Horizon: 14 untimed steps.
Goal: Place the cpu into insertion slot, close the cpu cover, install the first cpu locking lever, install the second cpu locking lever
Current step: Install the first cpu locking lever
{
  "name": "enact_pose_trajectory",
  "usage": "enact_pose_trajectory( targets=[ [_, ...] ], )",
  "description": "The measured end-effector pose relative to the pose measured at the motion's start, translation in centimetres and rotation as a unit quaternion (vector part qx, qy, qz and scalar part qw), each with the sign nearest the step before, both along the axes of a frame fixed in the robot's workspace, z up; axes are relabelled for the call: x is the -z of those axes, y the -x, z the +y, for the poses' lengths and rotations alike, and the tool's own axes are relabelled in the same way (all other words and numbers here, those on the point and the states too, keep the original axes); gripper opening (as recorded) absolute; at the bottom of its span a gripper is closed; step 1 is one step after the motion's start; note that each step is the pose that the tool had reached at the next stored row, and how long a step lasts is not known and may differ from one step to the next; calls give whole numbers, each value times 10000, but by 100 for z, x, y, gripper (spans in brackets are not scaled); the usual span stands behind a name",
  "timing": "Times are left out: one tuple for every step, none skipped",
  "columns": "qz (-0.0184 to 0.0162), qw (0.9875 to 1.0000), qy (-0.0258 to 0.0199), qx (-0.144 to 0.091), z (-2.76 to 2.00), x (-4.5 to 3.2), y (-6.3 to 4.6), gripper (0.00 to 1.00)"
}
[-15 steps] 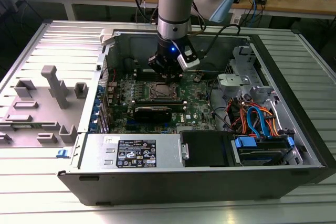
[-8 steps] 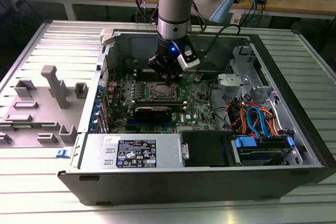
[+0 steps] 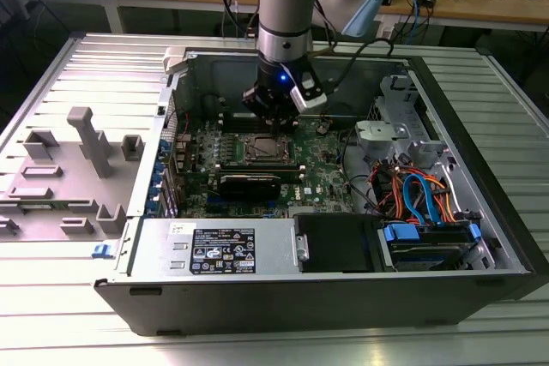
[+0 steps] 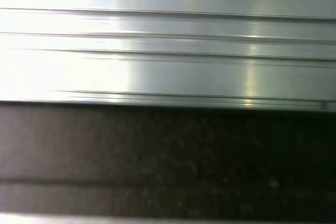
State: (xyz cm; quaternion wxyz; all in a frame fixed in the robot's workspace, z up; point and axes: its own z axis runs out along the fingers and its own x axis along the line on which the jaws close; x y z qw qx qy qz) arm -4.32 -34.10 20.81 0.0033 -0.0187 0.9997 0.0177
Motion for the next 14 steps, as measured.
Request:
enact_pose_trajectory(
  targets=[
    [-1,10000,-14,0,0,0,0,11],
    [-1,10000,-19,1,1,0,0,11],
    [-1,10000,-21,1,1,1,0,11],
    [0,10000,-24,0,1,2,0,11],
    [0,10000,-31,0,0,6,0,11],
    [0,10000,-35,0,-1,9,0,11],
    [0,10000,-45,-1,-2,16,0,11],
    [0,10000,-52,0,-3,20,0,11],
    [0,10000,-59,0,-5,23,0,11],
    [0,10000,-64,-1,-8,25,-1,11],
    [0,10000,-66,-1,-12,26,-1,11],
    [1,10000,-66,0,-24,29,0,11],
    [0,10000,-66,0,-29,32,0,11],
    [0,10000,-67,0,-34,33,0,11]
  ],
)
